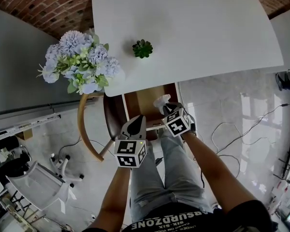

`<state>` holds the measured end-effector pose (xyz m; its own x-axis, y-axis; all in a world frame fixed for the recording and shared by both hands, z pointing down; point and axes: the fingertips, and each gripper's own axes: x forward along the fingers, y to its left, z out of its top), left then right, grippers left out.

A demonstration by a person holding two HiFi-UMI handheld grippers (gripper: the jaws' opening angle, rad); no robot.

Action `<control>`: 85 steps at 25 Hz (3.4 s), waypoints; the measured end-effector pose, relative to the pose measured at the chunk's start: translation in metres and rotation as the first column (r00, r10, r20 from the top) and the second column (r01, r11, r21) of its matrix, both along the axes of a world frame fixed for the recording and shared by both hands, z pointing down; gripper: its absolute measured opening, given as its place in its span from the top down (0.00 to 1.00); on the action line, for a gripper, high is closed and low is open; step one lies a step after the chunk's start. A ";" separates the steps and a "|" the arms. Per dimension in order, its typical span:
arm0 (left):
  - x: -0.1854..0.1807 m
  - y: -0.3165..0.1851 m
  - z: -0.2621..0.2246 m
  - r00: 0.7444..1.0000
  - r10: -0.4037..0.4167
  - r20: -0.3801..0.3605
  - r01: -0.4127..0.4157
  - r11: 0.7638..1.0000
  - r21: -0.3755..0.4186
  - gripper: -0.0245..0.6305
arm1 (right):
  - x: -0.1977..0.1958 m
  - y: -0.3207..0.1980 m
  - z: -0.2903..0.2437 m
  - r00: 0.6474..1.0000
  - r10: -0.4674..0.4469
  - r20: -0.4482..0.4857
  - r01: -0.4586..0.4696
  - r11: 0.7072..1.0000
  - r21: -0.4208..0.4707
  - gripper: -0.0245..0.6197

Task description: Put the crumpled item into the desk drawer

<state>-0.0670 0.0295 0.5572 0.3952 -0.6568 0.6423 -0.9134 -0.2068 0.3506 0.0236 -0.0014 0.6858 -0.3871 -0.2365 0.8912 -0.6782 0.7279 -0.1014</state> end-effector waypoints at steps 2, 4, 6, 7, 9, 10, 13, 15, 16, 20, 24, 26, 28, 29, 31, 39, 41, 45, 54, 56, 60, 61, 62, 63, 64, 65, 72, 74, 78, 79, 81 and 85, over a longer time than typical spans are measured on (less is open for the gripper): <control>0.001 0.001 0.002 1.000 0.005 -0.001 -0.005 1.000 -0.004 0.97 | 0.000 0.001 0.003 1.000 -0.009 -0.006 0.009 1.000 -0.003 0.94; 0.003 0.002 0.004 1.000 0.009 -0.002 -0.009 1.000 -0.007 0.97 | 0.000 0.001 0.007 1.000 -0.014 -0.010 0.014 1.000 -0.008 0.94; 0.004 0.002 0.005 1.000 0.011 -0.003 -0.011 1.000 -0.009 0.97 | 0.000 0.000 0.009 1.000 -0.016 -0.012 0.016 1.000 -0.012 0.94; 0.005 0.002 0.005 1.000 0.011 -0.004 -0.012 1.000 -0.010 0.97 | 0.000 0.000 0.010 1.000 -0.019 -0.013 0.018 1.000 -0.013 0.94; 0.005 0.002 0.006 1.000 0.012 -0.005 -0.012 1.000 -0.012 0.97 | -0.001 -0.002 0.013 1.000 -0.026 -0.017 0.026 1.000 -0.014 0.94; 0.005 0.002 0.007 1.000 0.012 -0.004 -0.013 1.000 -0.014 0.97 | -0.002 -0.002 0.015 0.999 -0.031 -0.020 0.031 0.999 -0.015 0.94; 0.005 0.001 0.009 1.000 0.012 -0.004 -0.012 1.000 -0.018 0.97 | -0.004 -0.003 0.020 0.999 -0.046 -0.029 0.046 0.999 -0.017 0.94; 0.005 0.001 0.010 1.000 0.010 -0.005 -0.010 1.000 -0.018 0.97 | -0.004 -0.004 0.024 0.998 -0.056 -0.039 0.056 0.998 -0.020 0.94; 0.005 0.000 0.010 1.000 0.009 -0.004 -0.009 1.000 -0.018 0.97 | -0.004 -0.003 0.026 0.997 -0.062 -0.045 0.061 0.998 -0.023 0.94; 0.004 -0.001 0.012 1.000 0.006 -0.004 -0.006 1.000 -0.021 0.97 | -0.003 -0.002 0.035 0.994 -0.084 -0.065 0.082 0.996 -0.035 0.94; 0.003 -0.002 0.013 1.000 0.002 -0.003 -0.002 1.000 -0.022 0.97 | -0.003 -0.001 0.041 0.991 -0.104 -0.081 0.101 0.994 -0.044 0.94; 0.003 -0.003 0.013 1.000 -0.001 -0.003 0.001 1.000 -0.023 0.97 | -0.004 0.000 0.044 0.990 -0.111 -0.085 0.107 0.993 -0.049 0.94; 0.002 -0.003 0.013 1.000 -0.004 -0.003 0.003 1.000 -0.024 0.97 | -0.006 0.001 0.048 0.988 -0.123 -0.090 0.118 0.991 -0.055 0.94; 0.001 -0.003 0.014 1.000 -0.004 -0.002 0.004 1.000 -0.024 0.97 | -0.007 0.002 0.050 0.987 -0.133 -0.093 0.128 0.990 -0.060 0.94; 0.000 -0.004 0.014 1.000 -0.004 0.000 0.004 1.000 -0.025 0.97 | -0.009 0.003 0.056 0.981 -0.161 -0.105 0.154 0.986 -0.069 0.94; -0.003 -0.005 0.018 1.000 -0.005 0.004 0.005 0.999 -0.032 0.97 | -0.010 0.005 0.071 0.958 -0.239 -0.161 0.226 0.970 -0.093 0.94; -0.003 -0.005 0.019 1.000 -0.007 0.003 0.007 0.999 -0.035 0.97 | -0.010 0.005 0.074 0.954 -0.249 -0.165 0.235 0.967 -0.100 0.94; -0.005 -0.005 0.020 1.000 -0.011 0.004 0.011 0.999 -0.038 0.97 | -0.012 0.008 0.079 0.948 -0.274 -0.164 0.257 0.959 -0.117 0.94; -0.009 -0.006 0.024 1.000 -0.020 0.006 0.021 0.999 -0.042 0.97 | -0.021 0.014 0.091 0.925 -0.342 -0.164 0.314 0.933 -0.174 0.93; -0.011 -0.006 0.024 1.000 -0.024 0.007 0.024 0.999 -0.044 0.97 | -0.023 0.014 0.092 0.918 -0.358 -0.169 0.328 0.927 -0.181 0.93; -0.012 -0.006 0.025 1.000 -0.029 0.007 0.030 0.999 -0.045 0.97 | -0.028 0.010 0.095 0.902 -0.389 -0.186 0.358 0.916 -0.181 0.93; -0.012 -0.006 0.026 1.000 -0.030 0.006 0.030 0.999 -0.045 0.97 | -0.028 0.010 0.097 0.899 -0.394 -0.189 0.363 0.914 -0.181 0.93; -0.012 -0.006 0.026 1.000 -0.031 0.004 0.031 0.998 -0.046 0.97 | -0.029 0.010 0.098 0.897 -0.398 -0.192 0.366 0.912 -0.183 0.93; -0.012 -0.006 0.026 0.999 -0.032 0.003 0.032 0.998 -0.047 0.97 | -0.029 0.010 0.100 0.895 -0.401 -0.194 0.368 0.911 -0.187 0.93; -0.013 -0.006 0.027 0.999 -0.033 0.003 0.033 0.998 -0.048 0.97 | -0.029 0.010 0.101 0.894 -0.404 -0.196 0.370 0.910 -0.190 0.93; -0.014 -0.006 0.028 0.999 -0.034 0.003 0.034 0.998 -0.050 0.97 | -0.029 0.010 0.103 0.892 -0.407 -0.197 0.372 0.908 -0.193 0.93; -0.017 -0.005 0.036 0.999 -0.037 0.004 0.037 0.997 -0.067 0.97 | -0.031 0.011 0.114 0.881 -0.428 -0.204 0.388 0.897 -0.210 0.93; -0.017 -0.006 0.037 0.999 -0.034 0.006 0.035 0.997 -0.069 0.97 | -0.031 0.010 0.117 0.879 -0.431 -0.204 0.390 0.896 -0.214 0.93; -0.018 -0.009 0.039 0.999 -0.038 0.006 0.039 0.997 -0.071 0.97 | -0.032 0.012 0.122 0.873 -0.442 -0.206 0.398 0.890 -0.223 0.93; -0.018 -0.010 0.040 0.999 -0.041 0.004 0.041 0.997 -0.071 0.97 | -0.032 0.012 0.123 0.869 -0.448 -0.210 0.402 0.887 -0.225 0.93; -0.018 -0.011 0.042 0.999 -0.043 0.002 0.043 0.997 -0.070 0.97 | -0.031 0.012 0.126 0.861 -0.459 -0.220 0.411 0.882 -0.231 0.93; -0.018 -0.010 0.047 0.999 -0.044 -0.001 0.044 0.996 -0.076 0.97 | -0.031 0.012 0.131 0.853 -0.470 -0.228 0.419 0.876 -0.238 0.93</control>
<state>-0.0851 0.0195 0.6040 0.3691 -0.6225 0.6901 -0.9200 -0.1391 0.3665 -0.0075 0.0103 0.8171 -0.1512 0.0707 0.9860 -0.3045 0.9456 -0.1145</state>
